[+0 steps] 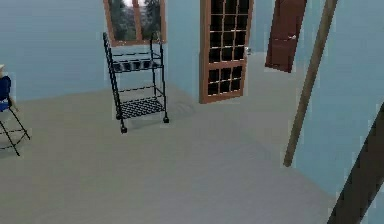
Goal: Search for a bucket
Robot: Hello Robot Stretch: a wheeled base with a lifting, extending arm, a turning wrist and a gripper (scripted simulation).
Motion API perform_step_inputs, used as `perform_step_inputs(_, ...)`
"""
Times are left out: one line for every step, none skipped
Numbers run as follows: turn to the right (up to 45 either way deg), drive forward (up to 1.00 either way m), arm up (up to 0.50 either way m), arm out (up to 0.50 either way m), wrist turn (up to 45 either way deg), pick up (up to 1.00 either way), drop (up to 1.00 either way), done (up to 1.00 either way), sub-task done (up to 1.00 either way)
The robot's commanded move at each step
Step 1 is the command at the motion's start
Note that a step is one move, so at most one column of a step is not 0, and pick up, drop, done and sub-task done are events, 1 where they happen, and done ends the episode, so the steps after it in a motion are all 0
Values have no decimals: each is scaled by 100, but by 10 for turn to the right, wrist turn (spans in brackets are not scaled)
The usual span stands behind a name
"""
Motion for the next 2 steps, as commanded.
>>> perform_step_inputs(120, 0, 0, 0, 0, 0, 0, 0, 0)
perform_step_inputs(0, 100, 0, 0, 0, 0, 0, 0, 0)
